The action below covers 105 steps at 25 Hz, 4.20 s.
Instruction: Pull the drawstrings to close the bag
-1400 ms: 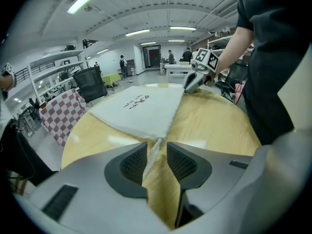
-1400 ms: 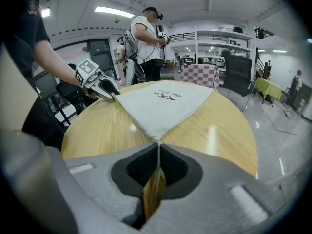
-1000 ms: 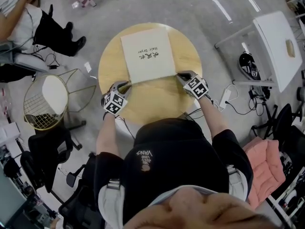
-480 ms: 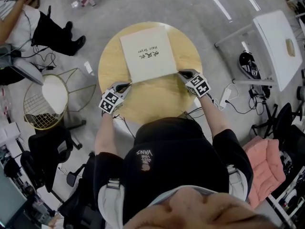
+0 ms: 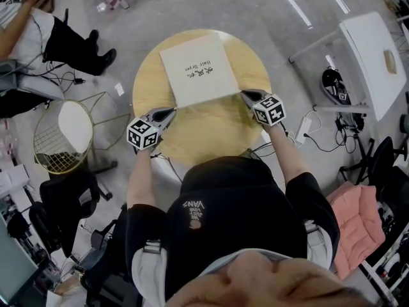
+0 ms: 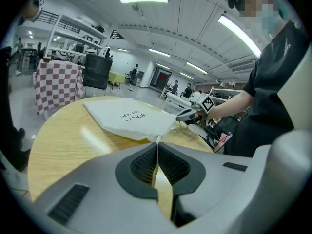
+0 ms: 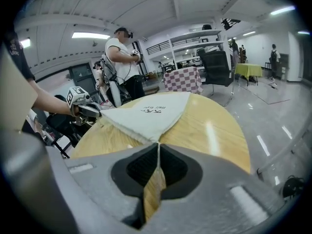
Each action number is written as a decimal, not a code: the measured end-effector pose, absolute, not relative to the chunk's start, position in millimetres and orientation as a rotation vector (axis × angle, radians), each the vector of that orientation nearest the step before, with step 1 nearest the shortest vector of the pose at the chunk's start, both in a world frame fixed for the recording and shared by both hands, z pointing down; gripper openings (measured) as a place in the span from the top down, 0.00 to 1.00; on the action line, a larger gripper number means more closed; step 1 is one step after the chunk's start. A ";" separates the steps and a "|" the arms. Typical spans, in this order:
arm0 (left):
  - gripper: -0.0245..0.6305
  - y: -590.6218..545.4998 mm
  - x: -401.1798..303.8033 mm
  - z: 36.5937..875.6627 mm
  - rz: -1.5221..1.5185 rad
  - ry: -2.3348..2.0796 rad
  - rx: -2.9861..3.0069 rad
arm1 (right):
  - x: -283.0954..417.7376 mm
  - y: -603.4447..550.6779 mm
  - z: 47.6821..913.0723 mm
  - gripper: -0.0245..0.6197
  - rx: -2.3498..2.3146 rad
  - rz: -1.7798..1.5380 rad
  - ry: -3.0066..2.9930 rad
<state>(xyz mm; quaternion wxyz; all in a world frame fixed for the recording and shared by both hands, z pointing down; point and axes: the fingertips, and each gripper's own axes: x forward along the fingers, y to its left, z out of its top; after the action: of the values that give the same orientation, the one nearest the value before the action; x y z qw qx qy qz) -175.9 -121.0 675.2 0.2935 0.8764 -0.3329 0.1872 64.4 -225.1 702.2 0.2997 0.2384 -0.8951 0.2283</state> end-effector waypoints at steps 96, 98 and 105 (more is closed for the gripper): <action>0.94 -121.3 -293.9 636.5 -0.150 -1.631 1.656 | 164.2 -213.1 658.8 0.96 1.515 0.900 -2.140; 0.94 -121.9 -293.9 636.6 -0.149 -1.628 1.659 | 167.6 -213.2 658.9 0.96 1.522 0.913 -2.144; 0.94 -123.8 -292.0 641.5 -0.136 -1.636 1.665 | 169.4 -210.6 663.5 0.96 1.515 0.895 -2.139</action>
<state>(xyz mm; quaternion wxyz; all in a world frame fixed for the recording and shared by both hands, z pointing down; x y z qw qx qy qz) -292.0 -123.8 641.5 0.3911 0.6555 -0.6439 -0.0535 169.4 -210.6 663.5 0.1851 0.5375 -0.7589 0.3176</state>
